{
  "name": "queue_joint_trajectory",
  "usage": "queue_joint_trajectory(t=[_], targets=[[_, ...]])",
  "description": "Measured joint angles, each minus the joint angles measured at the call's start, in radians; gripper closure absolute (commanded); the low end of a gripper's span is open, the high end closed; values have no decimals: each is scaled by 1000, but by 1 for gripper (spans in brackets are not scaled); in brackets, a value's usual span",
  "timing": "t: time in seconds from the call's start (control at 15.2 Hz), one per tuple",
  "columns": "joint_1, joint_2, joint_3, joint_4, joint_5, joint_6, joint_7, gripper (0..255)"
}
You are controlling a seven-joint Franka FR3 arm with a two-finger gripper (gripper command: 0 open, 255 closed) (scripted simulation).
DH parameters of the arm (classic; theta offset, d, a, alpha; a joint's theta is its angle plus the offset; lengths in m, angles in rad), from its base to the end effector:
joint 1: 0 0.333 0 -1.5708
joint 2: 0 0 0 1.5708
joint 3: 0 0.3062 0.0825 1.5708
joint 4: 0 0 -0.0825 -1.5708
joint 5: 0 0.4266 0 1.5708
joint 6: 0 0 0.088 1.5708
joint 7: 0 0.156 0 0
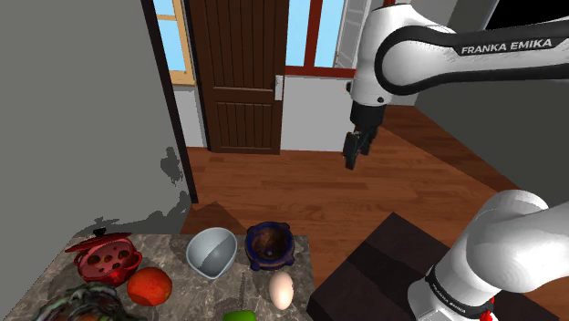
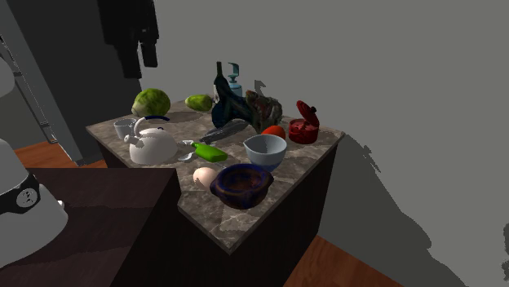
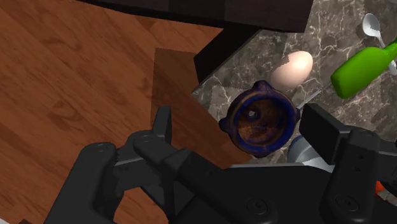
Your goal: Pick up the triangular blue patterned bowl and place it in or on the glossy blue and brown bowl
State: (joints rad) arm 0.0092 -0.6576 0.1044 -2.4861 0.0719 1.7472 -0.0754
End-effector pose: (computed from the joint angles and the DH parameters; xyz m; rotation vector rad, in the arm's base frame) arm 0.3839 0.0518 0.4327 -3.1243 -0.2333 0.1307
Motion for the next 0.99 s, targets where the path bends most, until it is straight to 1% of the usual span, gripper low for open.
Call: queue_joint_trajectory(t=[0.53,0.99], targets=[[39,228,85,-28,71,284,82,0],[59,462,142,21,89,497,142,0]])
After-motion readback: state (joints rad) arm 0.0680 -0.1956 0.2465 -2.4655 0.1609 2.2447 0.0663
